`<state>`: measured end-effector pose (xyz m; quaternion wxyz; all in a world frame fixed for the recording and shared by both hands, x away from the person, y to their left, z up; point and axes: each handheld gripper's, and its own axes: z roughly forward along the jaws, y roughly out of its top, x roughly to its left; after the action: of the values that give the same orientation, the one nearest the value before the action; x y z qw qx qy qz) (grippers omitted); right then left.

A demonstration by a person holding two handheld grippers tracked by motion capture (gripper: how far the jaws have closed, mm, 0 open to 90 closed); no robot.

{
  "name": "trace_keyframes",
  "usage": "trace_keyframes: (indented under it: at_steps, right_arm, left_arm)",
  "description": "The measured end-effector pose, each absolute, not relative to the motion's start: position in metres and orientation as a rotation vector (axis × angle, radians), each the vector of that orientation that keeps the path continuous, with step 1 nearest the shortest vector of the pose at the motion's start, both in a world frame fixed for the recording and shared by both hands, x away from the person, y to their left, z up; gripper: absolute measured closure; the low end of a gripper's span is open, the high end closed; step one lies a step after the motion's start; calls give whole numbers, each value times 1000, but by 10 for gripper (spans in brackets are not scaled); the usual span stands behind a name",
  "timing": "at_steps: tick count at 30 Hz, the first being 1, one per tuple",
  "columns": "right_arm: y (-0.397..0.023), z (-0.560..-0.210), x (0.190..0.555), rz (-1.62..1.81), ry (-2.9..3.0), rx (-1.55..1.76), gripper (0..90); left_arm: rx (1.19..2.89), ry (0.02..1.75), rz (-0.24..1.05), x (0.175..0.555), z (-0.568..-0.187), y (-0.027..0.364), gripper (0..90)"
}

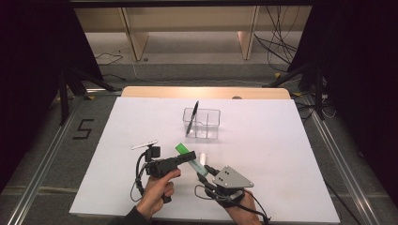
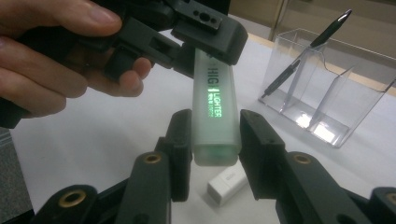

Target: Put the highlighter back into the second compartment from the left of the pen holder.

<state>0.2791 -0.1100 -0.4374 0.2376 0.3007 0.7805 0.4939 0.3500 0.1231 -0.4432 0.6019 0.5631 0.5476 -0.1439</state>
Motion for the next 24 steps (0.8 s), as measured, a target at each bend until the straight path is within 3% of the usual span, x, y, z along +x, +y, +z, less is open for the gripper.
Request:
trace_keyframes:
  at_steps: [10,19,21,24]
  right_arm:
    - [-115,-442,281,1376,2155,831,665]
    - [-118,-444,283,1397,2172,854,660]
    - [-119,-444,283,1398,2181,855,645]
    - [-121,-444,284,1411,2193,865,536]
  left_arm:
    - [1273,1234,-393,351,-444,125,738]
    - [1300,1201,-373,351,-443,123,749]
    - [1305,1194,-365,351,-443,123,750]
    - [1315,1179,-329,353,-438,125,750]
